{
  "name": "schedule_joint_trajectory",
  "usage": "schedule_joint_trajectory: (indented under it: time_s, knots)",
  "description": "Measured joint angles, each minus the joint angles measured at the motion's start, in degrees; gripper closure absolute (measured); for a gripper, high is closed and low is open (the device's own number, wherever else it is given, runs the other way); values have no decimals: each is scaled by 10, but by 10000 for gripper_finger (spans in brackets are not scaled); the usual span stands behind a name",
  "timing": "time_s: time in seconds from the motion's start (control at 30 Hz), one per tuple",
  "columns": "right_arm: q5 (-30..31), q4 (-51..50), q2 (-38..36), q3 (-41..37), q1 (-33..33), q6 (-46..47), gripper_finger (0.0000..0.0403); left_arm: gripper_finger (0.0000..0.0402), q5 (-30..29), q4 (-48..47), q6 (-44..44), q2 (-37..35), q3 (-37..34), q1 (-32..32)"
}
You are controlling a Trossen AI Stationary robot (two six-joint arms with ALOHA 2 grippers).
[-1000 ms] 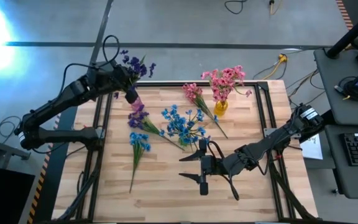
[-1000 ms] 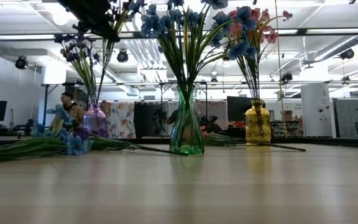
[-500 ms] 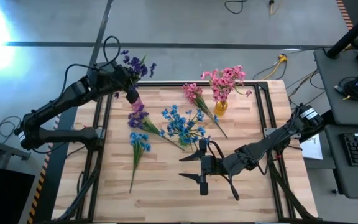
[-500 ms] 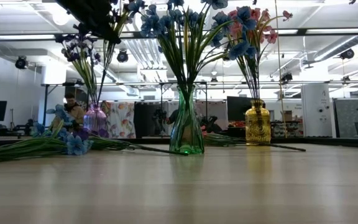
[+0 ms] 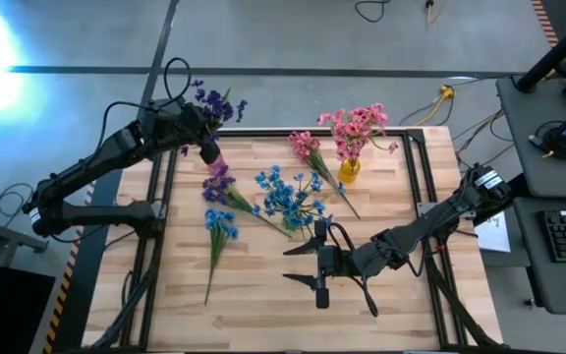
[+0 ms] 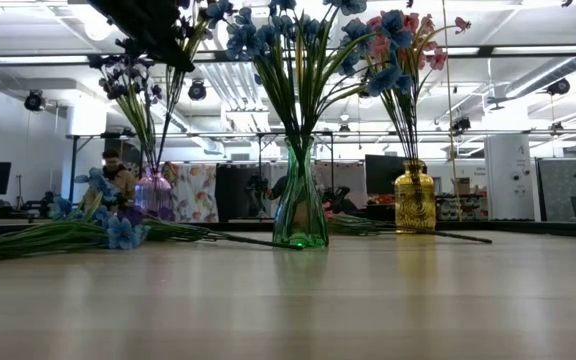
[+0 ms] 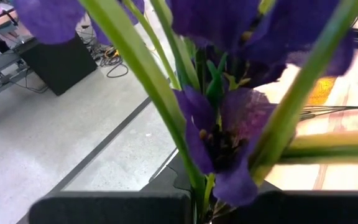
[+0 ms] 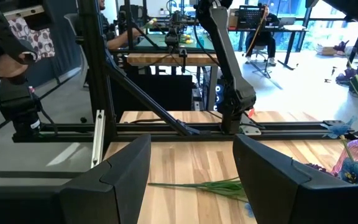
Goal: Sort flowers into vase by color
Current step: Put the right violet flowers into the violet vase
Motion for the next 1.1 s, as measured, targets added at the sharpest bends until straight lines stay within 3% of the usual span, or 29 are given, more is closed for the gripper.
schedule_joint_trajectory:
  time_s: [0.57, 1.1]
  knots:
    - [0, -7, 0, 0, 0, 6, 181, 401, 1, 42, -24, -29, -54, 0]
    - [0, -7, 0, 0, 0, 6, 181, 401, 0, 59, -65, -34, -59, 0]
